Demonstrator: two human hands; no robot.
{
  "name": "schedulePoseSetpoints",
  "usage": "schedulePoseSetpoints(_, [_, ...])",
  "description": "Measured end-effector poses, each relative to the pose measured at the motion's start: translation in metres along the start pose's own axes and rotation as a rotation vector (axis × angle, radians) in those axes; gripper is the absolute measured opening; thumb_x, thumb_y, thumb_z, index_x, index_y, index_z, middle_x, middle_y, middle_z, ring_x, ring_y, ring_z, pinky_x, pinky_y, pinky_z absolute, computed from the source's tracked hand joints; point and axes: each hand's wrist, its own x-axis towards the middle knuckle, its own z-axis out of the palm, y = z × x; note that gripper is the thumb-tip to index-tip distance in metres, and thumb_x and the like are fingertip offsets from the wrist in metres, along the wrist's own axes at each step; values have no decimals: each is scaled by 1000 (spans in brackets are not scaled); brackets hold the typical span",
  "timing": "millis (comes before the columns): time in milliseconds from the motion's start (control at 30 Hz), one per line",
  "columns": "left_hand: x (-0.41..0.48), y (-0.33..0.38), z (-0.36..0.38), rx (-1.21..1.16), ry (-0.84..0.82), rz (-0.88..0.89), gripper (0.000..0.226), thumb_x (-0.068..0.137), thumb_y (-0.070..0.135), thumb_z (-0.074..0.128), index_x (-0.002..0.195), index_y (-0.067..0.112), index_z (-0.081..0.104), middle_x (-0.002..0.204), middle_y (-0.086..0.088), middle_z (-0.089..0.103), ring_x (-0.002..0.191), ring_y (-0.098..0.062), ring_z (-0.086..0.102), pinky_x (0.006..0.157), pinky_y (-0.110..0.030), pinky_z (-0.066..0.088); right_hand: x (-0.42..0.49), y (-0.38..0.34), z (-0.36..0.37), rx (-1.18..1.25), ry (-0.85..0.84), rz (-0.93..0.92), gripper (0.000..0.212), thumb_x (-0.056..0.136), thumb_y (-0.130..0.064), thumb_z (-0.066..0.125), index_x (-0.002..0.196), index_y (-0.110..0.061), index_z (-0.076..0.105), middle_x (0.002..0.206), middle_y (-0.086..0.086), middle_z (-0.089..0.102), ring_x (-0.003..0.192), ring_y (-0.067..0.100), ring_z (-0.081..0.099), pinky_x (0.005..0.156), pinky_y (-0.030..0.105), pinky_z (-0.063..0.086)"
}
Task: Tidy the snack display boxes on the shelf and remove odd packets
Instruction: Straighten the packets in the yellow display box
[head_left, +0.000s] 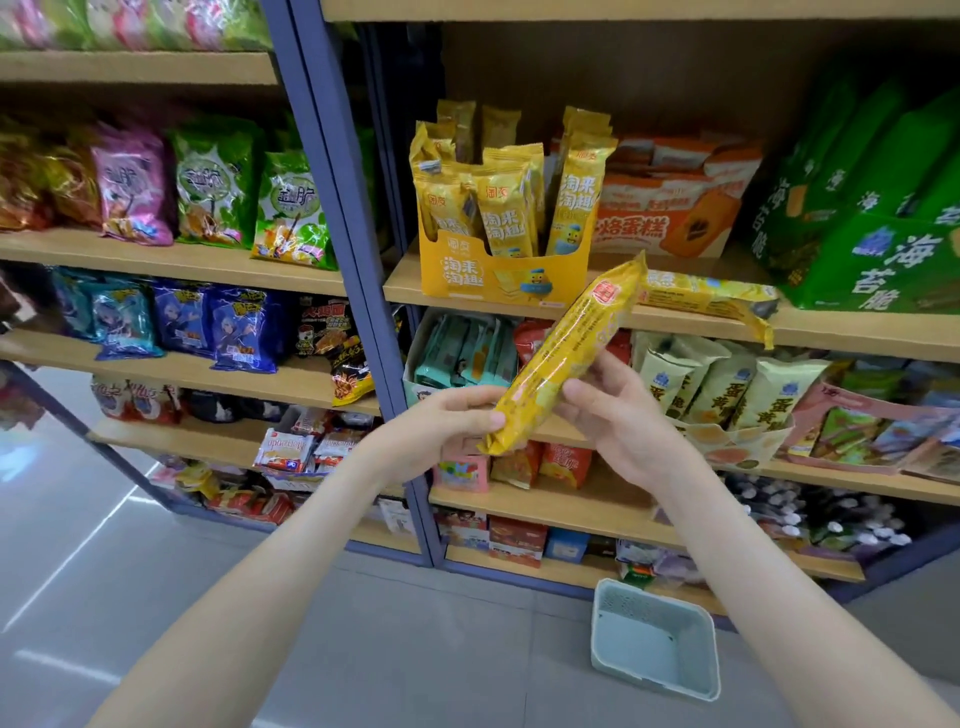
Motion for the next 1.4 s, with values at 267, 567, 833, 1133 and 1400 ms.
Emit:
schedulePoseSetpoints(267, [26,78,-38,559,611,568,22,93,37,55,110,27,63,112,14,66,108,-3,60,94,-25,46,53,-66,21,-209,545,-558,46,72,-26,83,108,-21,54,106,-5,68,107,14,64,103,40,47])
schedulePoseSetpoints(567, [102,127,-113,1380,786,990,71,86,65,51,136,15,54,140,-10,51,133,-24,42,116,-48,23,140,-108,21,-644,683,-956,38,90,-3,63,95,-41,62,95,-28,66,99,-12,59,93,10,41])
schedulePoseSetpoints(833, [137,135,-128,1481,620,1153,69,88,70,43,129,18,62,109,-1,70,113,-22,61,110,-46,33,190,-101,4,-888,549,-491,24,96,-14,57,119,-11,51,103,-16,61,94,-18,55,83,1,38])
schedulePoseSetpoints(1133, [139,138,-131,1455,543,1251,65,83,68,55,116,14,69,103,2,70,100,-16,62,108,-40,35,198,-115,2,-1548,362,-237,13,103,-36,32,111,-27,37,92,-14,45,96,10,40,99,33,27])
schedulePoseSetpoints(1400, [139,143,-132,1491,515,1227,64,85,66,55,118,13,69,103,1,70,97,-15,63,108,-36,36,205,-108,-7,-1299,328,-472,52,99,-48,40,146,-34,21,145,-17,36,130,-2,34,108,19,30])
